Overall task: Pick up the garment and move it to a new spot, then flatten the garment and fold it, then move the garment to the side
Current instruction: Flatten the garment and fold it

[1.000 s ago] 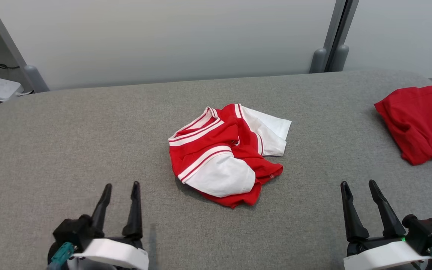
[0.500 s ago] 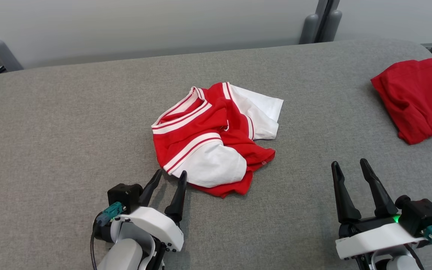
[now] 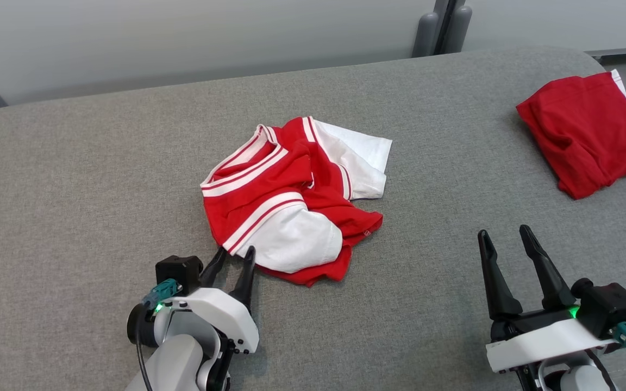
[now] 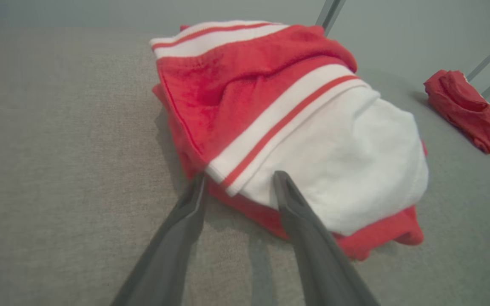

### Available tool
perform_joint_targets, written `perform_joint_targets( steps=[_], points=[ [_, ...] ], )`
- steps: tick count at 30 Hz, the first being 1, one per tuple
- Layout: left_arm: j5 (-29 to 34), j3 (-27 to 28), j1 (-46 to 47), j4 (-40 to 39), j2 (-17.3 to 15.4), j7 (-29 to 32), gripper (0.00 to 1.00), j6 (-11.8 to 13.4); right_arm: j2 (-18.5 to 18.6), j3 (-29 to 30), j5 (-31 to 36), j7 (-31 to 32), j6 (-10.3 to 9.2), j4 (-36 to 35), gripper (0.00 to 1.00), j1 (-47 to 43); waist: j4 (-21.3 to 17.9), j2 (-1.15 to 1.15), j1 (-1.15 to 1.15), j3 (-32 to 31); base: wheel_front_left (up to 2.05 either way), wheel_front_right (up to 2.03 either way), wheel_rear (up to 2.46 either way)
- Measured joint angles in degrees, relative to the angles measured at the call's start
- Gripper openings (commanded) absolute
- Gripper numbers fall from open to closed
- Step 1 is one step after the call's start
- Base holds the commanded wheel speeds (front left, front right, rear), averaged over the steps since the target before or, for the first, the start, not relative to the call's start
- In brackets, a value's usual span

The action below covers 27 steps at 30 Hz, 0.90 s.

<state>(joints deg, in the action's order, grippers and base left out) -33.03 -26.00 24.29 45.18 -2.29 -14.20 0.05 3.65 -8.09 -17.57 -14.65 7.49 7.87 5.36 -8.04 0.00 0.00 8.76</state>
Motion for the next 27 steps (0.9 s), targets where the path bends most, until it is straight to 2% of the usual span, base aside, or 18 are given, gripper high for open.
perform_joint_targets(
  steps=[4,9,15,21,27],
  points=[
    [-1.1,0.2,0.5,-0.2,0.0,0.0,0.0,0.1,0.4,-0.7,-0.1,0.0,0.0,0.1,1.0,0.1,0.3,0.0,0.0,-0.3,0.0,0.0,0.0],
    [1.1,4.5,0.7,-5.5,-0.5,0.0,0.0,1.0,0.5,-3.0,-1.8,0.0,0.0,1.5,1.0,0.1,1.7,0.0,0.0,-0.9,0.0,0.0,0.0],
    [2.9,8.9,-1.9,-7.4,-3.7,-0.1,0.0,1.5,1.2,-7.4,-4.1,0.0,0.0,7.7,1.0,0.6,4.2,0.0,0.0,-1.4,0.0,0.0,0.0],
    [5.7,9.6,-2.9,-4.8,-8.2,0.0,0.0,2.6,1.7,-9.4,-5.3,0.0,0.0,9.4,1.0,3.5,6.1,0.0,0.0,-1.3,0.0,0.0,0.0],
    [5.8,9.3,-2.5,-4.8,-8.6,0.0,0.0,2.0,1.9,-9.7,-5.7,0.0,0.0,9.7,1.0,3.6,6.6,0.0,0.0,-0.7,0.0,0.0,0.0]
  ],
)
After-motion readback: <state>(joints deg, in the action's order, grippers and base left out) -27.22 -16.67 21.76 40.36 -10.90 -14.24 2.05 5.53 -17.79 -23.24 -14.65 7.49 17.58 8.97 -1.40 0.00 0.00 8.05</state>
